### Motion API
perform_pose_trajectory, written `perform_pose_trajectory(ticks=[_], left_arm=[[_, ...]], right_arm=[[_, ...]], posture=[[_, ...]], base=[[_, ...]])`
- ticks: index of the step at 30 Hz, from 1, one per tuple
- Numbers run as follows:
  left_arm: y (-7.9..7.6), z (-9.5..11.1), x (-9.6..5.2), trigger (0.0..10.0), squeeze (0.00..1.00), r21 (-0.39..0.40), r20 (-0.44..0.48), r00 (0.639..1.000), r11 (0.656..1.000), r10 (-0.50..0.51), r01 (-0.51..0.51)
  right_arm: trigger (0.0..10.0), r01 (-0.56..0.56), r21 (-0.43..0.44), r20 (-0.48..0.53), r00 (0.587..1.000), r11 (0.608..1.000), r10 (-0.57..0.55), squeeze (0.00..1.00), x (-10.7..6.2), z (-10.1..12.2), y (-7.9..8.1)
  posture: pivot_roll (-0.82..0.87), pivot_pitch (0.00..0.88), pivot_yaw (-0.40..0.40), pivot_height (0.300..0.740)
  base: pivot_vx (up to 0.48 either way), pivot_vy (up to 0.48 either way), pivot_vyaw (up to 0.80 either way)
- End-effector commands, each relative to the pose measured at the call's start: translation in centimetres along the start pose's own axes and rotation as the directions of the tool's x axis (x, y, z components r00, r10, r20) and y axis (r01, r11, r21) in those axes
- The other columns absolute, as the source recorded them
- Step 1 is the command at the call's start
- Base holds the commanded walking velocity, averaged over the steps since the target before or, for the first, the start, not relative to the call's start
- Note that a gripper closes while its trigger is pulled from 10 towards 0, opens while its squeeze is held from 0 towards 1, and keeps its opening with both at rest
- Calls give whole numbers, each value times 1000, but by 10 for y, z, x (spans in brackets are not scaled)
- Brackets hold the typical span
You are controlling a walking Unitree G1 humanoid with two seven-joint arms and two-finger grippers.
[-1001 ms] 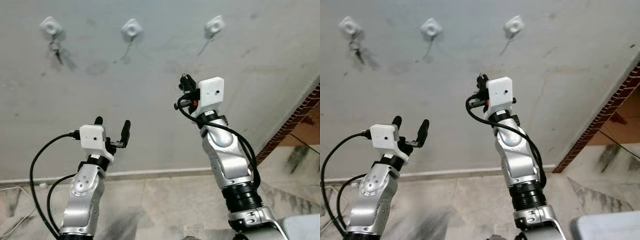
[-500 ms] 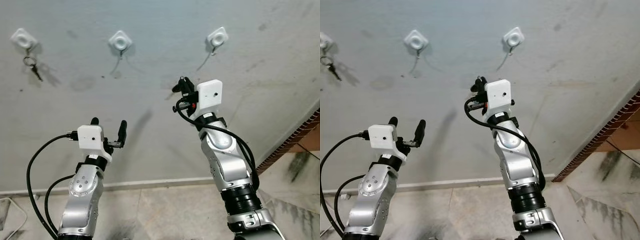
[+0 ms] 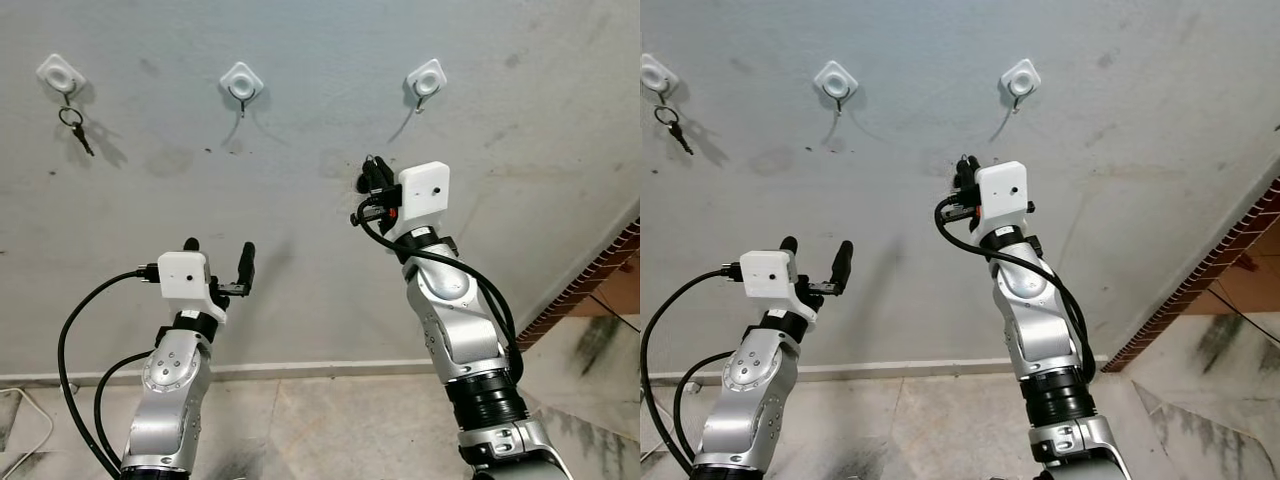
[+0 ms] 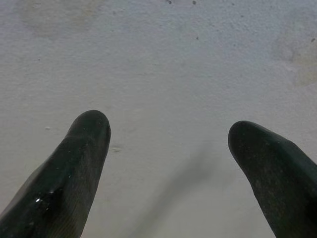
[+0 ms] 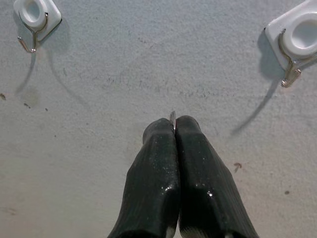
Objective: Hang keys on a hook
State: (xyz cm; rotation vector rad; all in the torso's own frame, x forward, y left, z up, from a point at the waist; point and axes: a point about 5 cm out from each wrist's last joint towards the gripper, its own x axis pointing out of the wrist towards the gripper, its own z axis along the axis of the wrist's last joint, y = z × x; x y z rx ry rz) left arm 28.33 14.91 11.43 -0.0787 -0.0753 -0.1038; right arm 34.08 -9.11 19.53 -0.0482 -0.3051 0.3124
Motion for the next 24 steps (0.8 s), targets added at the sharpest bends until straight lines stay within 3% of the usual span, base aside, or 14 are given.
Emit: perform_pose_trajectory(ticks=[1, 18, 24], left_arm=[[4, 0, 0, 10000, 0, 6, -9, 1000, 1000, 15, -15], [4, -1, 2, 10000, 0, 11, -15, 1000, 1000, 15, -14], [4, 0, 3, 10000, 0, 22, -8, 1000, 1000, 9, -9]], right_arm=[[10000, -2, -1, 11, 1000, 1000, 2, 0, 1, 4, 1], [10000, 6, -7, 9, 1000, 1000, -6, 0, 2, 4, -1], [10000, 13, -7, 11, 1000, 1000, -13, 0, 3, 5, -3]], posture=[[28, 115, -11, 740], [29, 109, -6, 740], [30, 108, -4, 740]], base=[[0, 311, 0], [0, 424, 0], [0, 218, 0]])
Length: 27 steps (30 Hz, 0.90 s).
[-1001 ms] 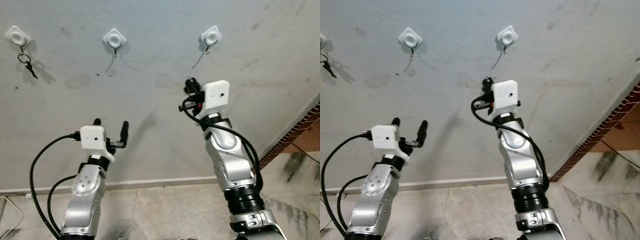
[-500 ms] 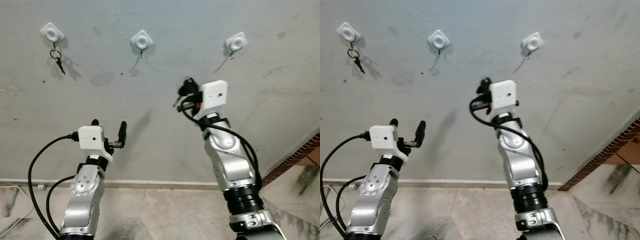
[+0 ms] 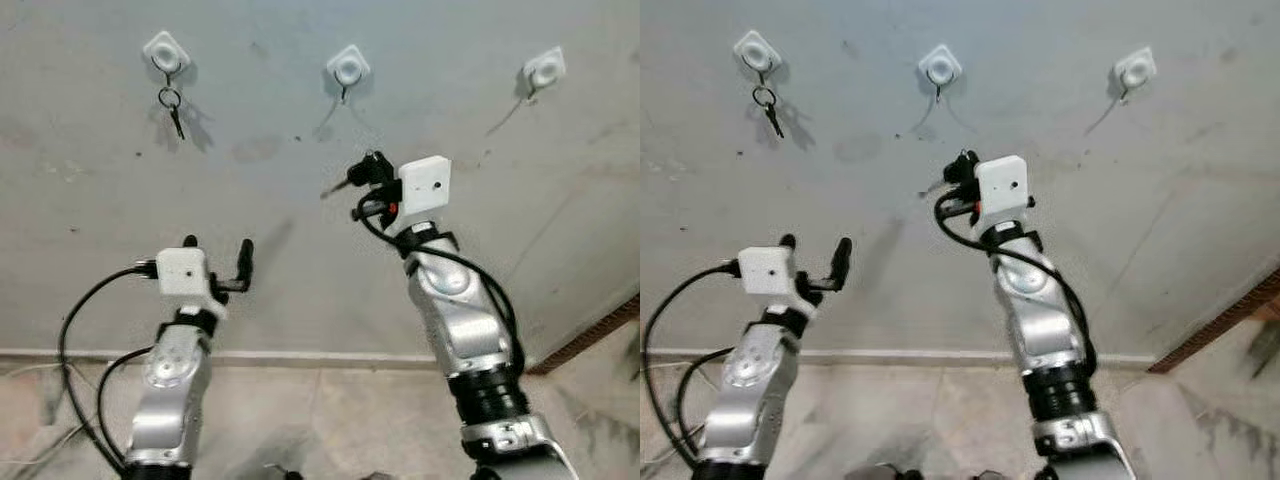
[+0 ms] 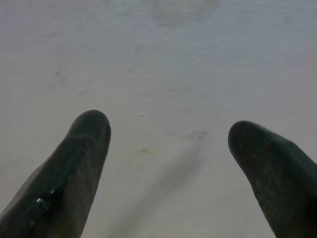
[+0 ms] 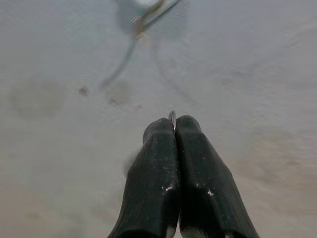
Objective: Hang keys on a hook
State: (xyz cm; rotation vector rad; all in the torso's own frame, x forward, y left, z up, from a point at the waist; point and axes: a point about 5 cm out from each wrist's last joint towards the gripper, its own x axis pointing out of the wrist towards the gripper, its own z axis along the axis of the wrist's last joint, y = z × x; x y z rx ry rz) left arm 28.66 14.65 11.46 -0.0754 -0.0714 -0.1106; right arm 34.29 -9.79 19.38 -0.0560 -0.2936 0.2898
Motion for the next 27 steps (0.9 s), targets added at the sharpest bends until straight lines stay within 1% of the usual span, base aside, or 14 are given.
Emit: perform_pose_trajectory(ticks=[1, 5, 9, 20, 24, 27], left_arm=[[6, 0, -1, 10000, 0, 22, -6, 1000, 1000, 15, -15], [5, 0, -1, 10000, 0, 31, -6, 1000, 1000, 7, -7], [3, -1, -1, 10000, 0, 20, -8, 1000, 1000, -1, 1], [0, -2, 0, 10000, 0, 23, -10, 1000, 1000, -10, 10], [-1, -4, -1, 10000, 0, 26, -21, 1000, 1000, -17, 17], [2, -7, -9, 10000, 0, 25, -32, 999, 999, -35, 36]], right_arm=[[10000, -5, 2, 24, 1000, 1000, 5, 0, 4, 6, 4], [10000, 0, 2, 24, 1000, 1000, 0, 0, 4, 6, 4], [10000, 7, 2, 25, 1000, 1000, -7, 0, 3, 6, 2], [10000, 12, 11, 35, 999, 1000, -12, 0, 5, 8, 2], [10000, -14, 42, 61, 998, 999, 11, 0, 7, 14, 6], [10000, -77, 74, 99, 993, 994, 69, 0, 15, 23, 14]], posture=[[31, 108, -3, 740], [31, 107, -3, 740], [32, 109, -3, 740], [33, 115, -2, 740], [34, 117, 5, 740], [50, 150, 13, 740]], base=[[0, 0, 0], [0, 0, 0], [0, 0, 0], [0, 0, 0], [0, 0, 0], [0, 0, 0]])
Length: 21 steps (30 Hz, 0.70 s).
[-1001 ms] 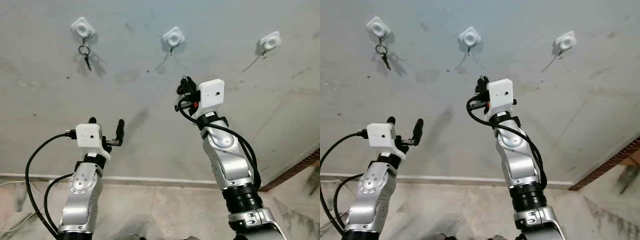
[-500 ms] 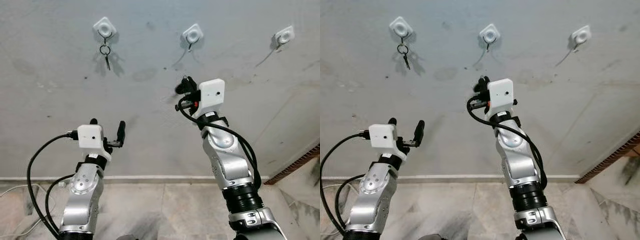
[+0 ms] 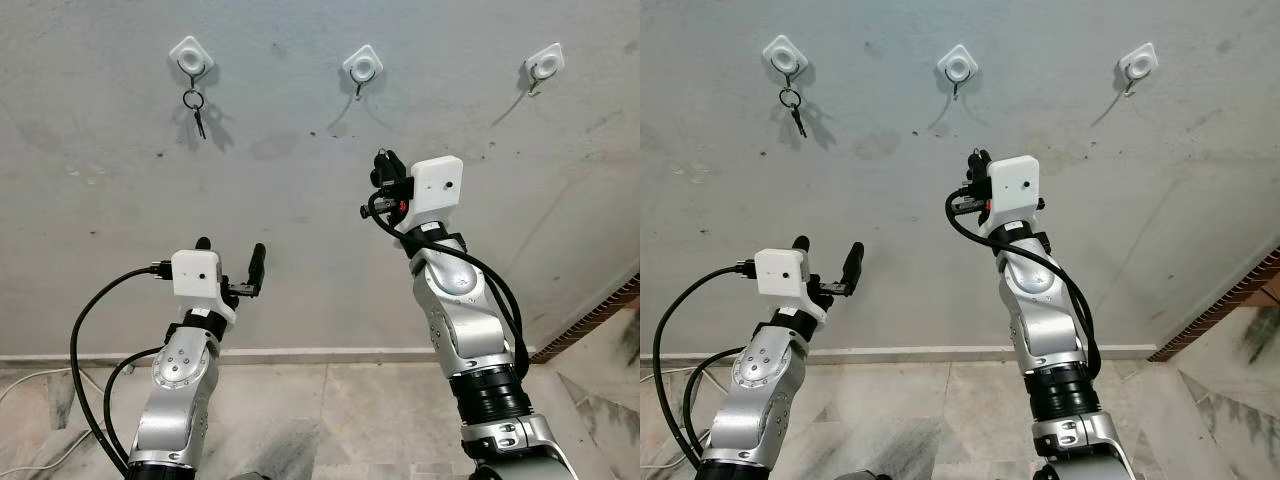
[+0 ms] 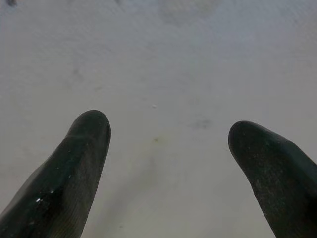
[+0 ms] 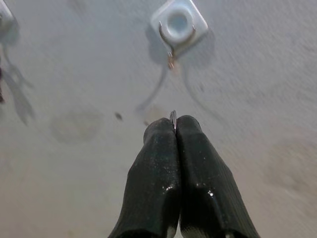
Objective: Hang keys on a hook
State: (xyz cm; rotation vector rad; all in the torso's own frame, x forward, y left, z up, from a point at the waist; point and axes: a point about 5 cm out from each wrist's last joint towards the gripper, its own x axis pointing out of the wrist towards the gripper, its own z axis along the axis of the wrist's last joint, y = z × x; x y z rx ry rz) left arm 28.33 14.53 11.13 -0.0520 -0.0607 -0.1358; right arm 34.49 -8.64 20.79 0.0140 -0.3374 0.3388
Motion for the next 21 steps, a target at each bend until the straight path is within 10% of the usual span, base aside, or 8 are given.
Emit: perform_pose_trajectory(ticks=[1, 21], left_arm=[[3, -3, -8, 10000, 0, -1, -16, 1000, 1000, -20, 20], [11, 2, -47, 10000, 0, 21, -52, 998, 999, -25, 26]], right_arm=[[10000, -51, 16, 44, 998, 999, 51, 0, 8, 10, 7], [10000, -264, 126, 137, 959, 956, 247, 0, 35, 26, 22]], posture=[[50, 150, 13, 740], [169, 227, 30, 740]], base=[[0, 0, 0], [0, 0, 0]])
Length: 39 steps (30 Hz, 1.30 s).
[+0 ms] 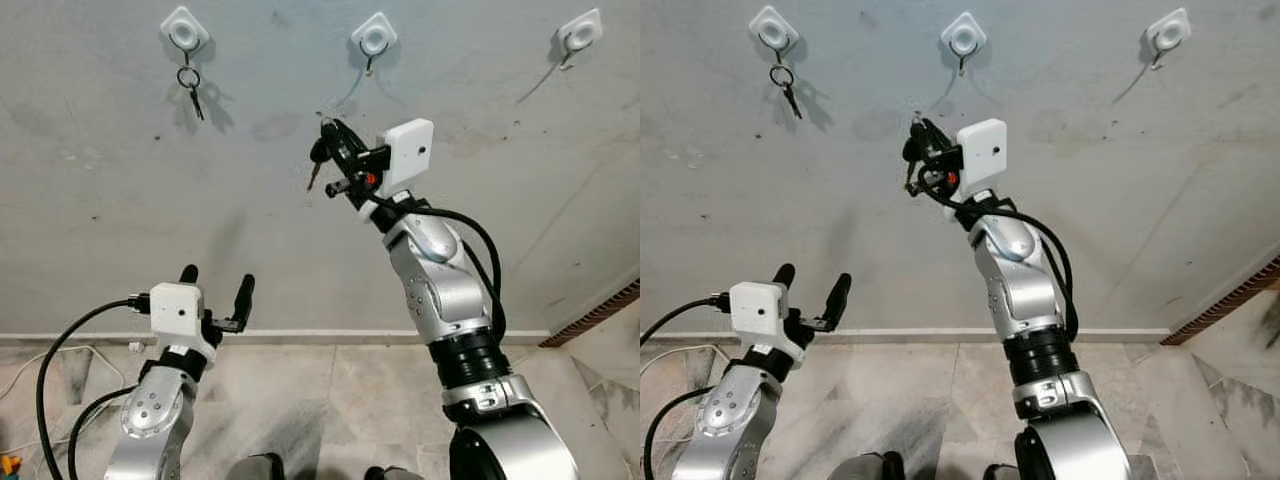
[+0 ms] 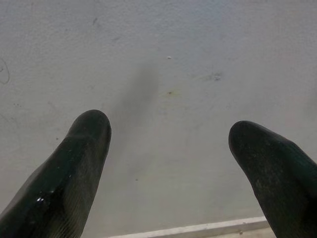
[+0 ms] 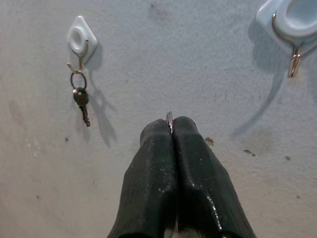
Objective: Hang keys on a hook
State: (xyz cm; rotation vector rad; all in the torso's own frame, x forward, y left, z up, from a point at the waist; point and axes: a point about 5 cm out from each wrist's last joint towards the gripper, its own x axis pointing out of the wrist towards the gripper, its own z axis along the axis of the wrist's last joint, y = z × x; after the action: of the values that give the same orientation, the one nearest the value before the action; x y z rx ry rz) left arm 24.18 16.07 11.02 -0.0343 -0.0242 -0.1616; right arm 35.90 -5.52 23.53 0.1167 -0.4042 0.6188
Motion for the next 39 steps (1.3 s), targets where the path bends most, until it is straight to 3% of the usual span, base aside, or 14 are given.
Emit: perform_pose_trajectory(ticks=[1, 4, 16, 27, 29, 39], left_arm=[[2, 0, -4, 10000, 0, 7, -14, 1000, 1000, 0, 0], [4, 2, -7, 10000, 0, 12, -19, 1000, 1000, 4, -4], [5, 6, -12, 10000, 0, 13, -24, 1000, 1000, 12, -11], [5, 8, -10, 10000, 0, 14, -23, 1000, 1000, 13, -13], [4, 7, -11, 10000, 0, 15, -25, 1000, 1000, 13, -12], [3, 7, -11, 10000, 0, 16, -28, 1000, 1000, 14, -13]], right_arm=[[10000, -3, 6, 34, 999, 1000, 2, 0, 4, 6, -2], [10000, 51, 23, 67, 996, 998, -53, 0, 11, 13, -14], [10000, 115, 54, 110, 987, 992, -121, 0, 16, 20, -33], [10000, 72, 34, 157, 985, 997, -77, 0, 22, 31, -33], [10000, 51, -14, 176, 983, 999, -48, 0, 22, 36, -33], [10000, 62, -17, 195, 979, 998, -58, 0, 21, 39, -36]], posture=[[169, 227, 30, 740], [191, 233, 33, 740], [208, 229, 35, 740], [211, 227, 34, 740], [212, 229, 33, 740], [210, 233, 33, 740]], base=[[0, 0, 0], [0, 0, 0], [0, 0, 0], [0, 0, 0], [0, 0, 0], [0, 0, 0]])
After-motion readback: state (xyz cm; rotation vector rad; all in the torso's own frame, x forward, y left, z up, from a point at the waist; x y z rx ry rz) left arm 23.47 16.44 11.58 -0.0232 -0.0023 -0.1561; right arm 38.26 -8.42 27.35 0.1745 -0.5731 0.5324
